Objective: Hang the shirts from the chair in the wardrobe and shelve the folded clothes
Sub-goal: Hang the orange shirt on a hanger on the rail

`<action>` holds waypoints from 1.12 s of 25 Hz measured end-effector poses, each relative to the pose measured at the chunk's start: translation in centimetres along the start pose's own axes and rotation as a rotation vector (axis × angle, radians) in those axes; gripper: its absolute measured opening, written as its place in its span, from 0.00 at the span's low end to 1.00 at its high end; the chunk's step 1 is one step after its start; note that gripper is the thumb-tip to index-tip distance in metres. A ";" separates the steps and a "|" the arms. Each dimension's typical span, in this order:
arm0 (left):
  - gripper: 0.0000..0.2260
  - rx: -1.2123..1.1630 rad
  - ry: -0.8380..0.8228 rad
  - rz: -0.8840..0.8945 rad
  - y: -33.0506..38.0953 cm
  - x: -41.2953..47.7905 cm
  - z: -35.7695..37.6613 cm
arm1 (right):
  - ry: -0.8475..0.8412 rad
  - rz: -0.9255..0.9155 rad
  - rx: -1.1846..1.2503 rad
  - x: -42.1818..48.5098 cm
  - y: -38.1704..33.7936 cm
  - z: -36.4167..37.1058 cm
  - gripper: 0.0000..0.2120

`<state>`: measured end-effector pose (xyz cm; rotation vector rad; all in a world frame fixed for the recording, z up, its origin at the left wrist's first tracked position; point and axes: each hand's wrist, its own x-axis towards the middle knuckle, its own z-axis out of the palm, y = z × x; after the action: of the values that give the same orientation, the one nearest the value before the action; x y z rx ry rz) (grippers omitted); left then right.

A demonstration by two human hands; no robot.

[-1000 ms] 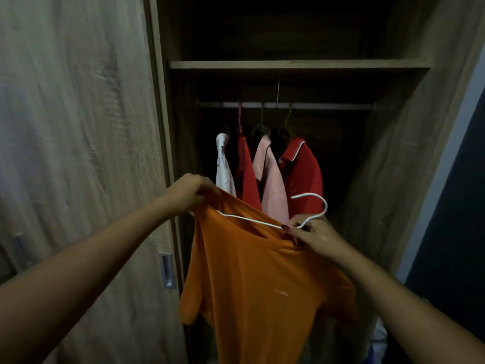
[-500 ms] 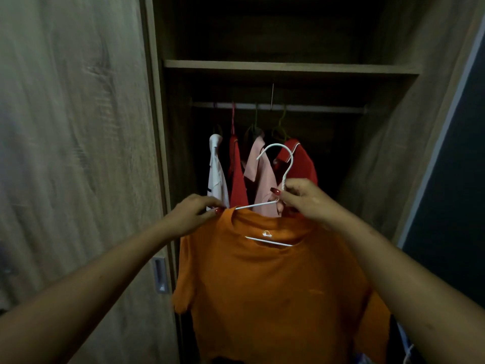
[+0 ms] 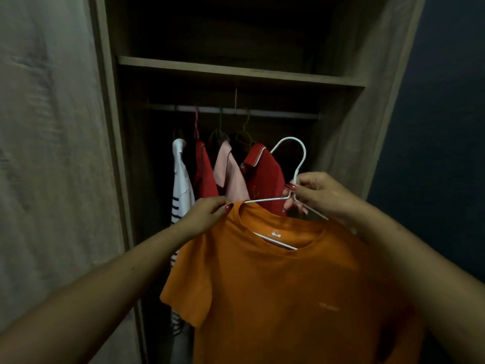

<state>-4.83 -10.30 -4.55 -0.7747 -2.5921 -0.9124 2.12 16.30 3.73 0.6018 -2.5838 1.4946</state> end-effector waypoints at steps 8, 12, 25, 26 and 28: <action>0.17 0.154 -0.121 0.261 4.4 8.8 2.7 | 0.288 0.140 -0.006 -5.0 -1.8 -5.1 0.11; 0.22 0.320 -0.078 0.263 4.6 13.1 4.2 | 0.437 0.188 -0.076 -4.5 -0.3 -6.3 0.09; 0.18 1.030 -0.117 0.320 1.6 20.3 3.8 | 0.606 0.083 -0.405 12.5 3.4 -9.4 0.07; 0.17 1.019 -0.133 0.313 1.5 20.3 3.8 | 0.603 0.057 -0.395 14.2 3.7 -9.5 0.09; 0.16 0.978 -0.111 0.333 1.0 19.9 3.3 | 0.588 0.038 -0.354 17.3 4.2 -9.3 0.08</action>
<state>-20.71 0.31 1.92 -0.8874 -2.4277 0.4955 -16.39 21.08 9.90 0.0540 -2.2999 0.9807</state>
